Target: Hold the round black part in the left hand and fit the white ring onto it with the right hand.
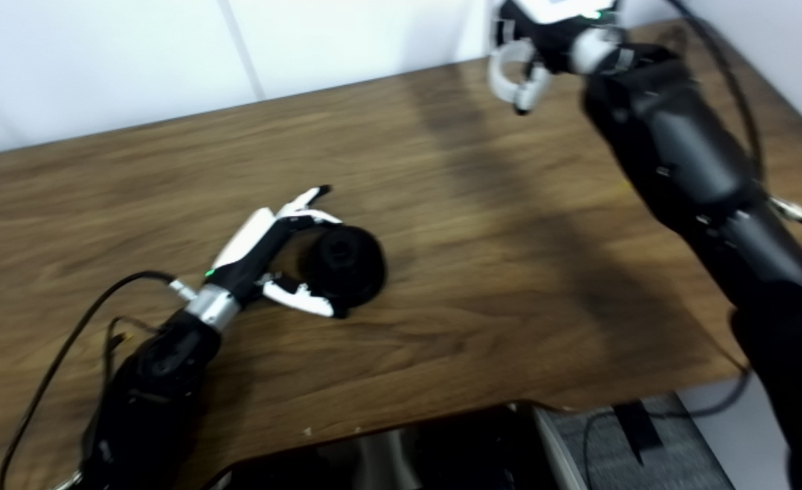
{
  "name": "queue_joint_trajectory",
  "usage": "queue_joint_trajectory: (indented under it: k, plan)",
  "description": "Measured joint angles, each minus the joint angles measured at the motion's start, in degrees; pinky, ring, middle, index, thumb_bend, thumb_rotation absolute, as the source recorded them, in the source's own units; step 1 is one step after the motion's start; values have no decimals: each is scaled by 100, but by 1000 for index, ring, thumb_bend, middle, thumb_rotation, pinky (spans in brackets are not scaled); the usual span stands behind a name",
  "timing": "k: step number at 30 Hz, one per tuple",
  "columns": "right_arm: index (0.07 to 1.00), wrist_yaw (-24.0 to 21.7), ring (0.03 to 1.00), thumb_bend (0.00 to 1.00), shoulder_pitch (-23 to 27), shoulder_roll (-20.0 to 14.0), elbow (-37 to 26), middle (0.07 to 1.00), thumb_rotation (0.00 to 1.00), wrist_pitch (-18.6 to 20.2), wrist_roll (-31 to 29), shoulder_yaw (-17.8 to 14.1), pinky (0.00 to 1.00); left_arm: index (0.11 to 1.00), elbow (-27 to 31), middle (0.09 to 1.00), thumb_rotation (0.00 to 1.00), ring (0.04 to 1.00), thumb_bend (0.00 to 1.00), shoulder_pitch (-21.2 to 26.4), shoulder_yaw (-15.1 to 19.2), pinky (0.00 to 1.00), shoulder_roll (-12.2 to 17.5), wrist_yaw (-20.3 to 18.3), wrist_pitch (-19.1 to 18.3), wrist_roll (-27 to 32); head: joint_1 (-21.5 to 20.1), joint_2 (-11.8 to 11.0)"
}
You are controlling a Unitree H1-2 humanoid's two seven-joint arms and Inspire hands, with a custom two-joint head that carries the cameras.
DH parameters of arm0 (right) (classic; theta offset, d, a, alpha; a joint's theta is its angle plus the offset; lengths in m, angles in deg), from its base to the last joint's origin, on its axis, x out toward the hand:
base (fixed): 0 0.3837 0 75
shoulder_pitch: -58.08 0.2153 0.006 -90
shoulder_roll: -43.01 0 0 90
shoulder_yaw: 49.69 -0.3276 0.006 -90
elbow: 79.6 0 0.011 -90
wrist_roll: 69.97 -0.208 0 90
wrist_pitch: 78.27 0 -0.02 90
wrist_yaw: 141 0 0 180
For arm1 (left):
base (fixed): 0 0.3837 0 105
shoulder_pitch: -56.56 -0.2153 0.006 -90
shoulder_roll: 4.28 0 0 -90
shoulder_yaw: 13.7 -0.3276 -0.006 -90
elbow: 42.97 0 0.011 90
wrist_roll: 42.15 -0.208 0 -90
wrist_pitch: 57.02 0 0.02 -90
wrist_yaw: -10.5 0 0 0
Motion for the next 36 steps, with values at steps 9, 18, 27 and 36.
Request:
queue_joint_trajectory:
  k: [9, 18, 27, 36]
  plan:
    - [509, 0, 662, 529, -90, 8, 27, 474, 6, -169, -107, -46, 1000, 595, -90, 1000, 263, 1000, 1000, 35, -64, 1000, -64, 108, -6, -149, 114, 35]
    - [524, -89, 661, 527, -106, 83, -207, 463, 7, -166, -134, -66, 1000, 598, -125, 1000, 263, 1000, 989, 46, -82, 1000, -106, 173, -15, -188, 141, 53]
    - [491, -96, 632, 530, -322, 333, -682, 484, 8, -287, -337, -142, 1000, 597, -137, 1000, 265, 1000, 994, 51, -101, 1000, -114, 214, -22, -192, 114, 79]
    - [491, -88, 637, 529, -527, 443, -1340, 484, 9, -612, -228, -112, 998, 598, -157, 1000, 256, 1000, 991, 77, -108, 1000, -114, 225, -5, -191, 97, 79]
